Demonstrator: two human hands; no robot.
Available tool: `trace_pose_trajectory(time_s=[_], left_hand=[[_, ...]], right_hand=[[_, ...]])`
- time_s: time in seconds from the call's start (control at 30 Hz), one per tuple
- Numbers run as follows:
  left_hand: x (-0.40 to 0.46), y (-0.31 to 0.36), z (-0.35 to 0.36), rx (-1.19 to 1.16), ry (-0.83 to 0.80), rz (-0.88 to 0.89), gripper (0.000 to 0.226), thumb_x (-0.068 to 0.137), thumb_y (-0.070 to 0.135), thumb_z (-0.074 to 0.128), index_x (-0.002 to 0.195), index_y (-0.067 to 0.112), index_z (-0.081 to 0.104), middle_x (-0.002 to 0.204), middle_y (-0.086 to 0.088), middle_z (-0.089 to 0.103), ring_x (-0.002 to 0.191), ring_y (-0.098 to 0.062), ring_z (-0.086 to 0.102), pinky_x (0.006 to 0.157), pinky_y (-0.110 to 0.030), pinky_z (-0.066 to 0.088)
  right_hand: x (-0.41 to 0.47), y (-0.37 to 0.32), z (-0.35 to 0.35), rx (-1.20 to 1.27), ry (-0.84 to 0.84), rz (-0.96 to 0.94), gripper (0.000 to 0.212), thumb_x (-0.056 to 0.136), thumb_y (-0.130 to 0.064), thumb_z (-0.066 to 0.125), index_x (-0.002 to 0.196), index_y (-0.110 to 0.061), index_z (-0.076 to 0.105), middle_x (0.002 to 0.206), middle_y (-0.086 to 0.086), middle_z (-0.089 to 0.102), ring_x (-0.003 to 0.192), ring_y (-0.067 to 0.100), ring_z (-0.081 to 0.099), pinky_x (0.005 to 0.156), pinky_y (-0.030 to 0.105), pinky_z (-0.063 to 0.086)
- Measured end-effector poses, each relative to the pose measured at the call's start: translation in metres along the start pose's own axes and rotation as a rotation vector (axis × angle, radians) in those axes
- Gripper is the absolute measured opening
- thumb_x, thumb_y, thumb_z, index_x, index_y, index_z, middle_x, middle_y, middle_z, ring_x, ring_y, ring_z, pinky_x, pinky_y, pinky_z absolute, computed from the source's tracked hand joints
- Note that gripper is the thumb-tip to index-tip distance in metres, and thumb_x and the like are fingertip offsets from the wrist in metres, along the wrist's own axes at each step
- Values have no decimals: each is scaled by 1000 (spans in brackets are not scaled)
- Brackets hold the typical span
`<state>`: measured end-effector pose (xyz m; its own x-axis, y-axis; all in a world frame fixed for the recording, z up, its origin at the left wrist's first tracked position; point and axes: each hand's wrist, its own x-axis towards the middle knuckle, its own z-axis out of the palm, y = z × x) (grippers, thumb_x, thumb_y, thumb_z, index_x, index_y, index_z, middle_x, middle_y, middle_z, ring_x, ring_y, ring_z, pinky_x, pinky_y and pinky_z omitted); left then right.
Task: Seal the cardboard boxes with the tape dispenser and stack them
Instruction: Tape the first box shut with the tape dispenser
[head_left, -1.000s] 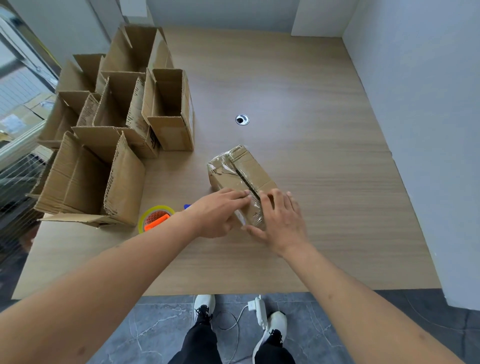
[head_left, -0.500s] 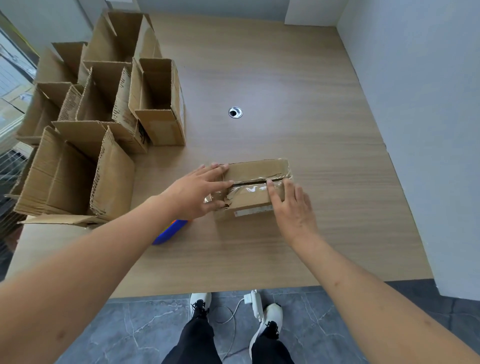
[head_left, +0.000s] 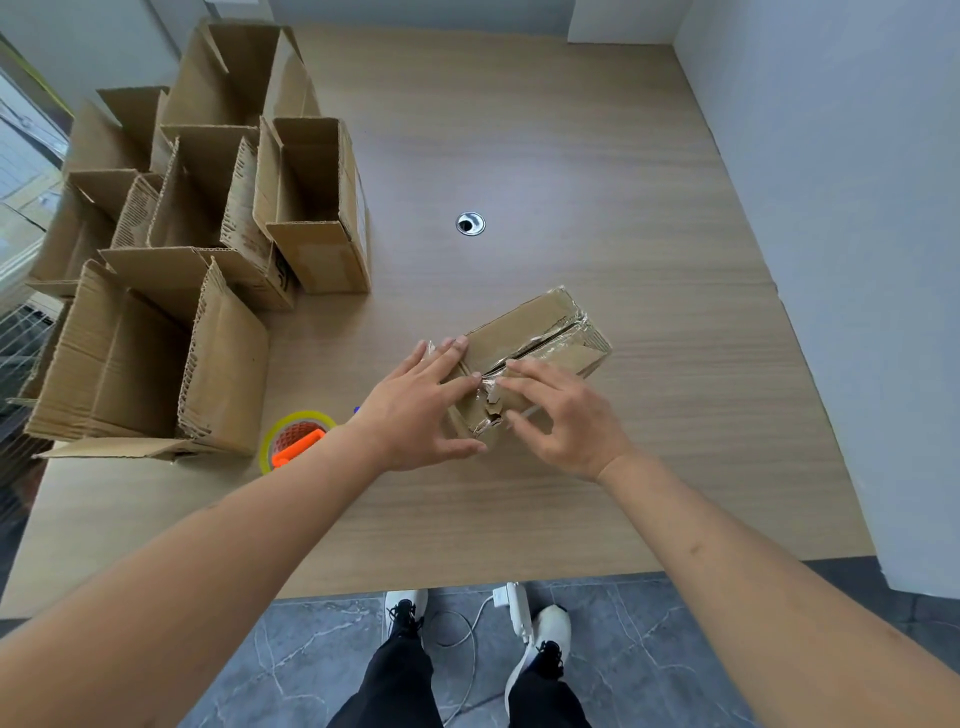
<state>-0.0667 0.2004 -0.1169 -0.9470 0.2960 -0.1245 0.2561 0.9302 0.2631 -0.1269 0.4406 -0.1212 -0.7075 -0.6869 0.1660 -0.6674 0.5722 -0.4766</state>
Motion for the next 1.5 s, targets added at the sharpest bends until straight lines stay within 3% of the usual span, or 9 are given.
trace_pose_trajectory(time_s=[0.13, 0.3, 0.47, 0.63, 0.83, 1.03, 1.13, 1.33, 1.5], left_hand=[[4, -3, -2, -3, -8, 34, 90, 82, 73, 63, 152, 19, 43, 170, -15, 6, 158, -24, 2, 127, -36, -3], [3, 0, 8, -1, 80, 33, 80, 84, 68, 55, 142, 13, 53, 167, -20, 19, 156, -31, 16, 127, -41, 10], [3, 0, 11, 9, 119, 58, 78, 85, 66, 54, 141, 12, 56, 165, -22, 23, 154, -34, 21, 125, -43, 15], [-1, -8, 2, 84, -18, 57, 99, 79, 72, 66, 159, 22, 33, 169, -20, 8, 157, -32, 9, 128, -43, 9], [-2, 4, -5, 94, 36, 30, 72, 76, 50, 69, 144, 31, 53, 136, -16, 44, 125, -38, 39, 113, -47, 42], [3, 4, -7, 31, 149, 65, 49, 79, 44, 79, 126, 32, 70, 111, -12, 53, 99, -34, 53, 85, -43, 55], [4, 1, 3, 51, 242, 70, 46, 74, 32, 86, 118, 30, 74, 104, -14, 57, 90, -35, 56, 72, -43, 58], [4, -1, 18, 8, 354, 56, 36, 90, 38, 55, 122, 33, 70, 107, -10, 53, 96, -32, 50, 52, -41, 56], [9, 4, 14, -15, 300, 93, 50, 79, 37, 84, 126, 25, 71, 102, -9, 53, 87, -31, 53, 71, -42, 58]], right_hand=[[-2, 1, 11, -72, -43, 10, 58, 89, -69, 61, 124, -23, 70, 136, -5, 60, 127, 19, 56, 108, 38, 44], [3, -3, 11, -134, -11, 25, 49, 84, -69, 61, 110, -29, 69, 125, -11, 62, 117, 17, 58, 96, 35, 44], [3, -4, 22, -254, 60, -7, 40, 84, -62, 65, 104, -27, 65, 118, -7, 63, 109, 22, 61, 90, 39, 46], [3, 2, 28, -442, 136, -116, 34, 92, -52, 63, 106, -21, 66, 123, -1, 66, 115, 25, 62, 93, 38, 44], [8, 19, 7, -158, -47, -24, 48, 72, -17, 88, 115, -17, 69, 141, 2, 61, 135, 30, 54, 107, 47, 48], [12, -2, -12, -43, -305, 147, 75, 77, -69, 64, 133, -19, 55, 160, -8, 36, 155, 16, 18, 126, 42, 20], [8, -4, 0, -94, -242, 158, 72, 83, -60, 72, 136, -16, 51, 160, -7, 32, 155, 17, 15, 116, 42, 37], [-1, -3, 26, -140, -115, 111, 60, 84, -41, 74, 130, -8, 55, 159, 3, 40, 153, 25, 25, 101, 43, 51], [-6, 21, 11, -89, -79, 126, 58, 91, -14, 73, 144, -17, 52, 164, 2, 33, 153, 27, 27, 110, 51, 46]])
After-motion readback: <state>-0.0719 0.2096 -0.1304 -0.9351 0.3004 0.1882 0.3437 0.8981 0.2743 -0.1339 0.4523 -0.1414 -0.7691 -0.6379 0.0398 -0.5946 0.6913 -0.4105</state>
